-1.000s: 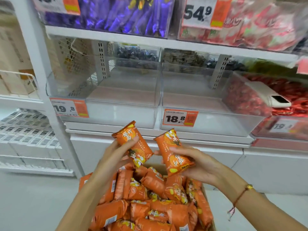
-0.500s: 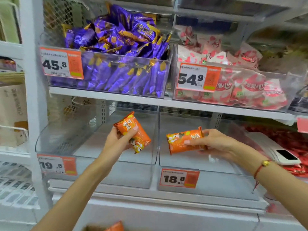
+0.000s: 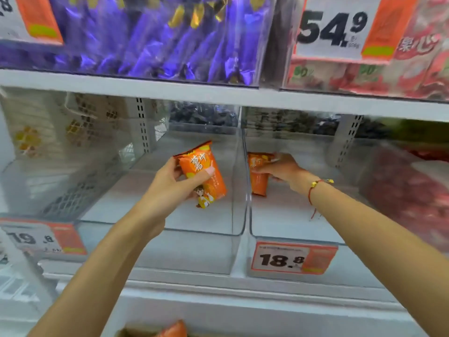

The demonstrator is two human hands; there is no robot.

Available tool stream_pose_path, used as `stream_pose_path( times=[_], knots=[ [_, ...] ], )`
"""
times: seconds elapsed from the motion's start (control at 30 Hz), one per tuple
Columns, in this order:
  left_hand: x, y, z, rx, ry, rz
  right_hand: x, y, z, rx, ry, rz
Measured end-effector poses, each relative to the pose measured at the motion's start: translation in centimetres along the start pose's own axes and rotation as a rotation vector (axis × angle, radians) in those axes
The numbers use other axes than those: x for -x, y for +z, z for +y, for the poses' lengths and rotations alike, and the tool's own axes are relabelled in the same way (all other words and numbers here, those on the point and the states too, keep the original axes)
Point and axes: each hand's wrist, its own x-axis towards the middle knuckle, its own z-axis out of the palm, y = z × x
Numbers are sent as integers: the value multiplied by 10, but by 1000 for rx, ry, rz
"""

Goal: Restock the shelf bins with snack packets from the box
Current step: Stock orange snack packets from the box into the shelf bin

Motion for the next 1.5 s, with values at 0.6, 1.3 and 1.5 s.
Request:
stream_pose_path(
  times=[0.6, 1.3, 1.5],
  knots=[
    [1, -1, -2, 15, 8, -6, 16, 8, 8, 153, 2, -24],
    [48, 29, 55, -191, 276, -57, 196, -42, -71, -233, -323, -315],
    [31, 29, 18, -467, 215, -193, 151, -64, -30, -229, -94, -119]
  ],
)
